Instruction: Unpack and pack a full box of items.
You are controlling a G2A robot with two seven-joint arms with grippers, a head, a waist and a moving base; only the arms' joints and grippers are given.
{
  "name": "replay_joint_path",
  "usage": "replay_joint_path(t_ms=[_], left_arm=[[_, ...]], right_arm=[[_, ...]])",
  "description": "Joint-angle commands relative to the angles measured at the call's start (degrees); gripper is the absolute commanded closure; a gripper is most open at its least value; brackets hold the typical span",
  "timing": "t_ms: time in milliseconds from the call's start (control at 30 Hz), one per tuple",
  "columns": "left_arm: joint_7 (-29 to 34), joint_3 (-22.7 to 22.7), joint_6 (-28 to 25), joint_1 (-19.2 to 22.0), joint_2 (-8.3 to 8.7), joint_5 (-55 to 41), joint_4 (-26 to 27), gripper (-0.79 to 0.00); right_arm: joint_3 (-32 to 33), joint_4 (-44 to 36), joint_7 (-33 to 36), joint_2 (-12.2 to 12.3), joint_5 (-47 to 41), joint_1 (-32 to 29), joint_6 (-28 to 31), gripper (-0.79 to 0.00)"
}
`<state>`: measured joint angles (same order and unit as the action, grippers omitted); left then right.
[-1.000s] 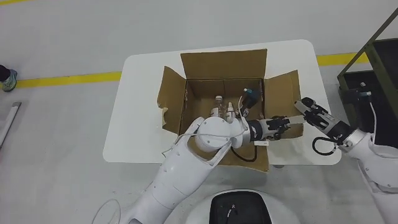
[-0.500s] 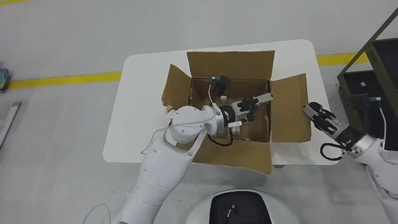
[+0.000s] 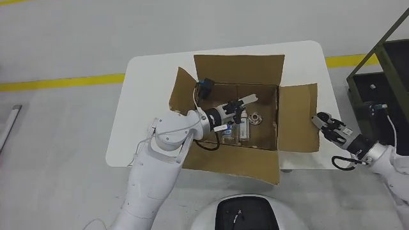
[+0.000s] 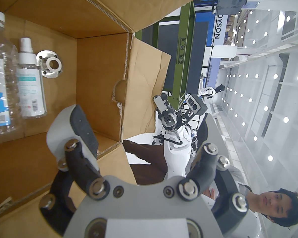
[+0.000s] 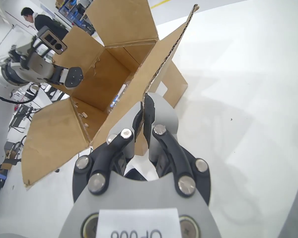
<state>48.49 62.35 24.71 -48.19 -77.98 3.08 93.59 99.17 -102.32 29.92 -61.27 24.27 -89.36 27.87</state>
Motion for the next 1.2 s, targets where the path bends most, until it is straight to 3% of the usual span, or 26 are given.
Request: replay_joint_path(t_ms=[0,433,967,1033,1067,1100,1167], left_arm=[[-0.28,0.12,0.27,-0.22,0.12,0.29,0.38,-0.785],[1.06,-1.54,-0.75,0.18,0.94,5.76,0.72,-0.785],[0.67,-2.74,0.26,1.17,1.18,8.29,-0.68,-0.785],[0.67,-2.74,0.26,1.17,1.18,8.29,-0.68,-0.785],[0.67,-2.74,0.26,1.17,1.18,8.29,-0.68,-0.785],[0.67,-2.74,0.26,1.17,1.18,8.29,-0.68,-0.785],[0.67,-2.74,0.26,1.17,1.18,8.29,-0.68,-0.785]], right_arm=[[-0.88,0.88,-0.77,-0.03,1.52,0.98,-0.39,0.0],[-5.53,5.83,-4.24,-0.14,5.33,6.75,1.66,0.0],[-8.23,9.09,-8.15,-0.42,4.88,6.97,0.66,-0.003],[-7.96,8.69,-9.25,-0.44,4.58,6.98,0.57,-0.311],[-7.67,8.26,-9.9,-0.44,4.51,6.9,0.64,-0.372],[-7.32,7.97,-10.3,-0.41,4.66,6.67,0.55,-0.745],[-6.07,6.76,-11.54,-0.34,4.73,6.18,-0.09,-0.785]])
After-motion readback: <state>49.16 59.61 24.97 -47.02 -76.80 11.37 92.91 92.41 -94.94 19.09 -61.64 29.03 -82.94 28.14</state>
